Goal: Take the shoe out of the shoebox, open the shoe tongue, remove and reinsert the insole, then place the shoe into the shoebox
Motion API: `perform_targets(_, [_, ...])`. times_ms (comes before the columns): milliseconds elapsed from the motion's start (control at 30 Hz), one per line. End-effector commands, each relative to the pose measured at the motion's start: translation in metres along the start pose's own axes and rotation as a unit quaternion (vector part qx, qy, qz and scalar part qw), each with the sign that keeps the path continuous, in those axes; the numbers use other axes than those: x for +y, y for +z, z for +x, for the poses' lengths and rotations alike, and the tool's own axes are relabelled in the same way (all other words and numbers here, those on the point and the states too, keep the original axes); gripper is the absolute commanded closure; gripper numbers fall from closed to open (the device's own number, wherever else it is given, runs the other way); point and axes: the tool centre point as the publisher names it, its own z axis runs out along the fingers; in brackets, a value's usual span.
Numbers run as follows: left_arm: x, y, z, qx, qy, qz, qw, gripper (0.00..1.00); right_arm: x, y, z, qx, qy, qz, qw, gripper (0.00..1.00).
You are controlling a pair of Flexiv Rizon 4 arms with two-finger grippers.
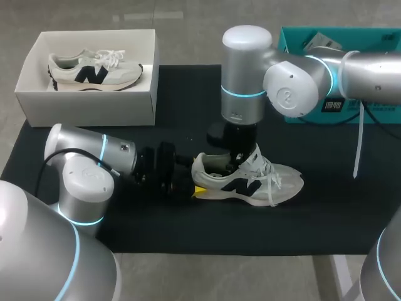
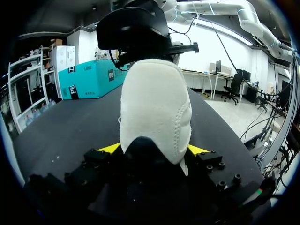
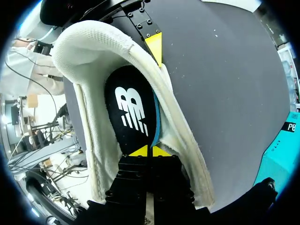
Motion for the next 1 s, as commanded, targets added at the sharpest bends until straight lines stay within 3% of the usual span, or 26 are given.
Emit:
perform_targets(33, [0.001, 0.003, -0.004, -0.002, -0.001, -0.001, 1.000, 1.00, -0.017, -0.015, 0.012, -0.023, 0.004, -0.016, 1.000, 1.00])
perform_targets(333, [0.001, 0.003, -0.004, -0.002, -0.001, -0.001, 1.000, 1.00, -0.016, -0.044, 0.008, -0.065, 0.010, -0.060, 0.996, 1.00])
perform_targets(1000, [0.001, 0.003, -0.004, -0.002, -0.001, -0.001, 1.000, 1.00, -0.024, -0.072, 0.003, -0.127, 0.008, -0.172, 0.977, 1.00])
